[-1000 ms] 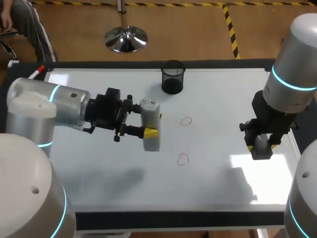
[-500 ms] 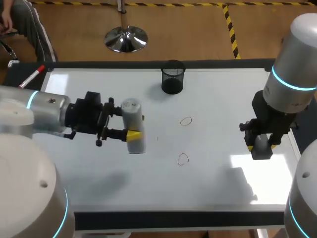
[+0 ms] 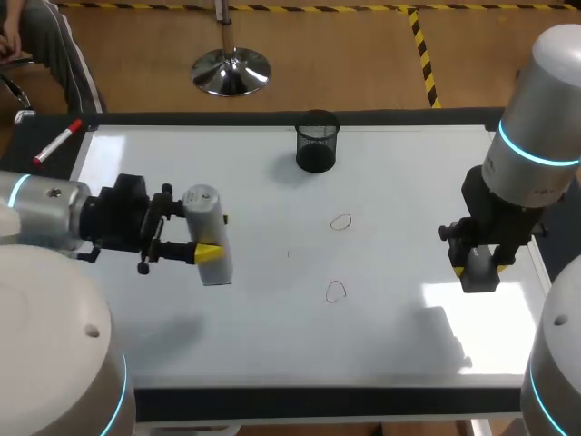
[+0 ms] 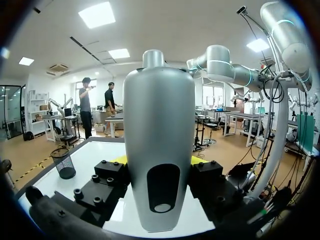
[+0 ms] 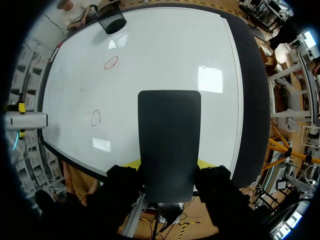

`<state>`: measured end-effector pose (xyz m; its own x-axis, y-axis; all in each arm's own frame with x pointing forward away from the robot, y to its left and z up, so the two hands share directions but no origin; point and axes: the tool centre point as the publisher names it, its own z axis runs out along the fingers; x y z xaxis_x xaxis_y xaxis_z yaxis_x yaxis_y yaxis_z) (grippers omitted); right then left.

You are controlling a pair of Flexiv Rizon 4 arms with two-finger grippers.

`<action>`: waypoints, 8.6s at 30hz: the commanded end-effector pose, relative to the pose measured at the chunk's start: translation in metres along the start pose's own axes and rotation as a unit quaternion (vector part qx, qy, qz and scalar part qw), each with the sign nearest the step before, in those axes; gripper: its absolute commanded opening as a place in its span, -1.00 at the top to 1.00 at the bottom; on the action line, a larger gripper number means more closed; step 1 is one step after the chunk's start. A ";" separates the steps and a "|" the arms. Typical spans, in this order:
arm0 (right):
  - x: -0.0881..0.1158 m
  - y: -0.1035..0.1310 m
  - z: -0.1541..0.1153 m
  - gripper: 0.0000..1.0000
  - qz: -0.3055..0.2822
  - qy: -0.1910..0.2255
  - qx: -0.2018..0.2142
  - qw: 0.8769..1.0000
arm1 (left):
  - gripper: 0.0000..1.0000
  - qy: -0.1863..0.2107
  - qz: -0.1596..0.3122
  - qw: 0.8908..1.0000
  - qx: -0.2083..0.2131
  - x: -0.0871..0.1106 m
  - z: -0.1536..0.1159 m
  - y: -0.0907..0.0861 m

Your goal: Pick up the inspection probe, press it on each red-marked spot on the whiteboard one by one, put down the probe, pick up the eraser, and wipe off all the red marks.

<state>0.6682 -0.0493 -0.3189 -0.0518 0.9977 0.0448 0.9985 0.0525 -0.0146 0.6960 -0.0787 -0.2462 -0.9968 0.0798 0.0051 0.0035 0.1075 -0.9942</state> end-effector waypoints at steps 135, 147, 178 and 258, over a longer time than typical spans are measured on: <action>0.282 -0.012 0.090 1.00 -0.071 -0.016 0.009 0.997 | 1.00 -0.010 0.003 1.000 -0.007 0.009 -0.037 -0.001; 0.288 -0.002 0.103 1.00 -0.083 0.001 0.010 0.996 | 1.00 -0.010 0.003 1.000 -0.007 0.009 -0.037 -0.001; 0.226 0.029 0.152 1.00 -0.043 0.003 0.047 0.998 | 1.00 -0.010 0.003 1.000 -0.007 0.009 -0.037 -0.001; 0.214 0.023 0.112 1.00 -0.033 0.013 0.024 0.999 | 1.00 -0.010 0.003 1.000 -0.007 0.009 -0.037 -0.001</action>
<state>0.6737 0.1642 -0.4139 -0.1145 0.9906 0.0754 0.9918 0.1184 -0.0490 0.6909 -0.0414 -0.2419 -0.9981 0.0624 -0.0022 0.0097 0.1208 -0.9926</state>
